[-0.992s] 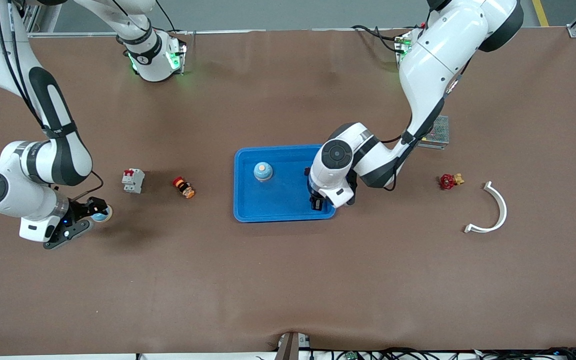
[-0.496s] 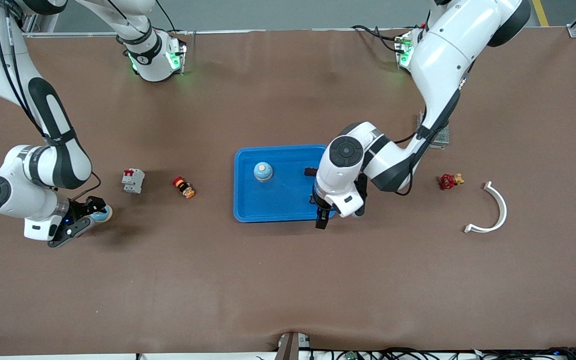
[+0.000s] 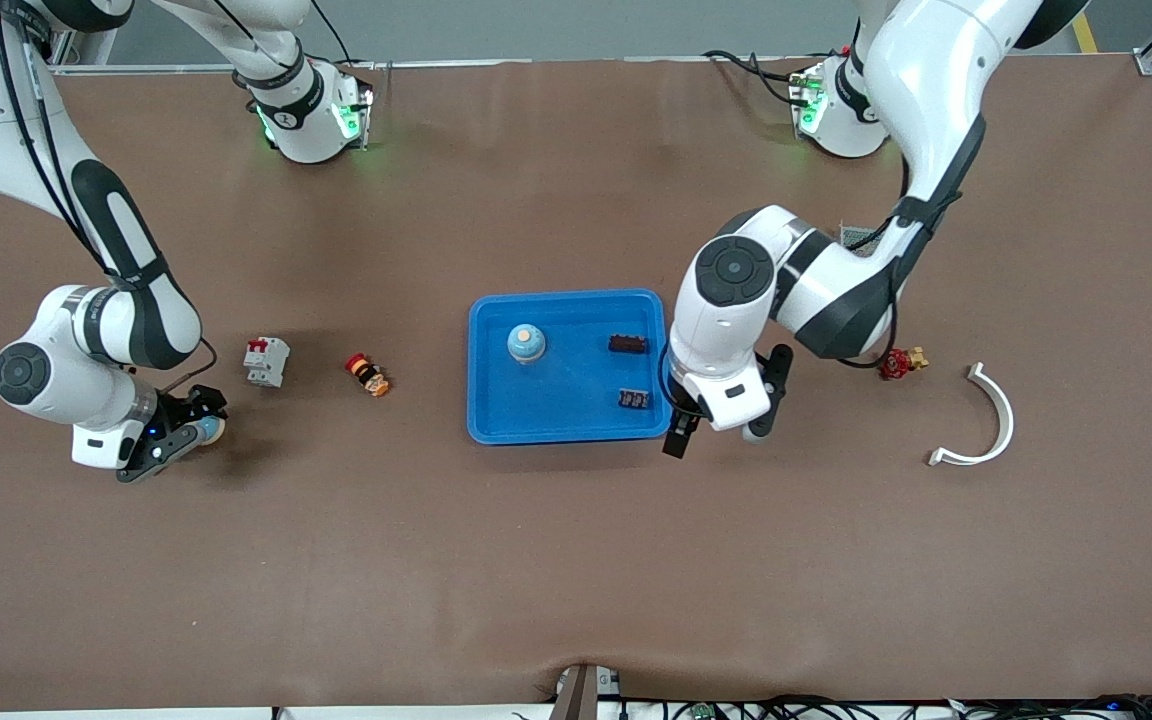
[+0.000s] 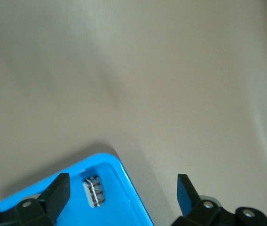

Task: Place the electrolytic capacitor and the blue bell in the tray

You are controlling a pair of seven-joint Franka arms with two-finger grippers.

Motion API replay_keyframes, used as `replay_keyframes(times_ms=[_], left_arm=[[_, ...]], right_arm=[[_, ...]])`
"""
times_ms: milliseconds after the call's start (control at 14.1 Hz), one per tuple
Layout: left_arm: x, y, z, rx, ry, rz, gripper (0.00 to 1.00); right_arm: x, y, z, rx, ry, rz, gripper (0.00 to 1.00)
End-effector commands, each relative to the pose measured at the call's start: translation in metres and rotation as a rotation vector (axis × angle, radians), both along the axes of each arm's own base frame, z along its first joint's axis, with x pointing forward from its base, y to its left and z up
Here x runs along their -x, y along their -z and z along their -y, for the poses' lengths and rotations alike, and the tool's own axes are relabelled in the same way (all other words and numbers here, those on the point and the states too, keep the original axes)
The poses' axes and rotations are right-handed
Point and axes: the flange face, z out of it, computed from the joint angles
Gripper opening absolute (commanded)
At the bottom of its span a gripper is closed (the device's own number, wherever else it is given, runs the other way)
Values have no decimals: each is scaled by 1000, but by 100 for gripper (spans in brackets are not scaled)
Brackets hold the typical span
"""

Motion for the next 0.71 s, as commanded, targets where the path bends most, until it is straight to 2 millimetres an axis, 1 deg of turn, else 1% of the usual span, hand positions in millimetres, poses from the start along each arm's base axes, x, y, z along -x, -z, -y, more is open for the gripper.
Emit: replay_keyframes(times_ms=[0, 213, 354, 425, 567, 638], left_arm=[[2, -32, -24, -63, 88, -7, 100], [0, -60, -50, -121, 190, -23, 100], [-2, -77, -72, -150, 244, -40, 100], [0, -86, -76, -145, 279, -51, 100], [-4, -106, -104, -139, 322, -62, 100], [-3, -115, -113, -141, 357, -78, 100]], right_arm=[[8, 2, 5, -3, -12, 11, 100], [13, 8, 4, -6, -12, 19, 100], [14, 9, 4, -6, -11, 24, 100], [14, 9, 4, -5, -11, 25, 100], [13, 9, 3, -5, -12, 27, 100], [14, 10, 4, -6, -12, 25, 100]])
